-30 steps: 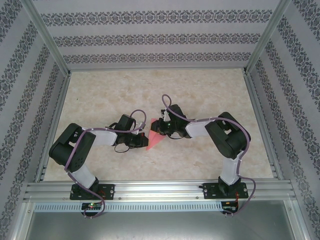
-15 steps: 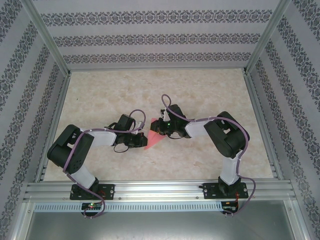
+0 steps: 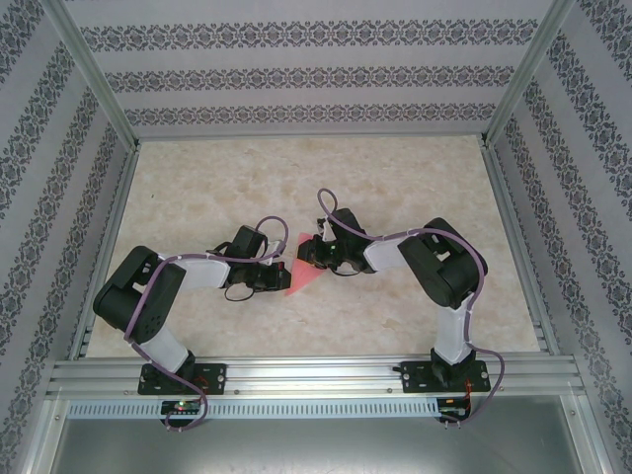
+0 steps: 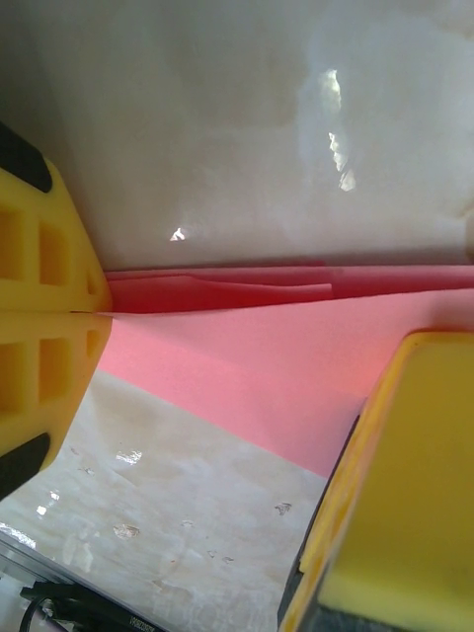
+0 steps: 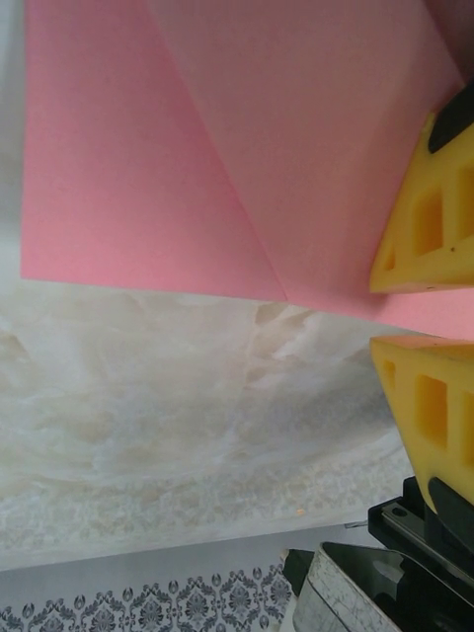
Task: Fold a paper plane with a square sheet of paper (pick it up from the middle)
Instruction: Fourth fold the wing at the center of the table.
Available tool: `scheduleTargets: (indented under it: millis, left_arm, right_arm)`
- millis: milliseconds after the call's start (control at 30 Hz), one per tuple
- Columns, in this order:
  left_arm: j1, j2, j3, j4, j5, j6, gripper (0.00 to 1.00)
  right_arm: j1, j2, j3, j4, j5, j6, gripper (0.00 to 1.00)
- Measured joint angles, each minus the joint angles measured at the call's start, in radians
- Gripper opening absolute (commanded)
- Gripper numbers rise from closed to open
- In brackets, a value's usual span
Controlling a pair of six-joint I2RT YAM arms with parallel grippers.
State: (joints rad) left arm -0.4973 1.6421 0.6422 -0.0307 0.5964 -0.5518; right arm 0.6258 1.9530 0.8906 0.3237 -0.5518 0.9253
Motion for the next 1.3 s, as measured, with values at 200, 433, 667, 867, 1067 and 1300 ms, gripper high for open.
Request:
scheduleTargets:
  millis: [200,433,667,867,1067,1300]
  left_arm:
    - [0.0,0.0,0.0,-0.003,-0.003,0.004,0.11]
    - [0.0,-0.023,0.0,-0.039,-0.014,0.008,0.15]
    - [0.0,-0.031,0.0,-0.064,-0.01,0.013,0.14]
    - [0.0,-0.038,-0.002,-0.069,-0.006,0.02,0.2]
    - [0.0,-0.078,-0.005,-0.087,0.001,0.023,0.24]
    - [0.0,-0.116,-0.005,-0.092,0.001,0.023,0.2]
  right_arm:
    - [0.0,0.013,0.011,0.0,0.0,0.002,0.19]
    - [0.0,0.017,0.01,0.01,0.0,0.023,0.19]
    - [0.0,0.017,0.01,0.01,0.0,0.023,0.19]
    - [0.0,0.017,0.01,0.009,0.001,0.023,0.19]
    - [0.0,0.017,0.01,0.006,0.001,0.022,0.19]
    - [0.001,0.017,0.01,0.006,0.001,0.018,0.19]
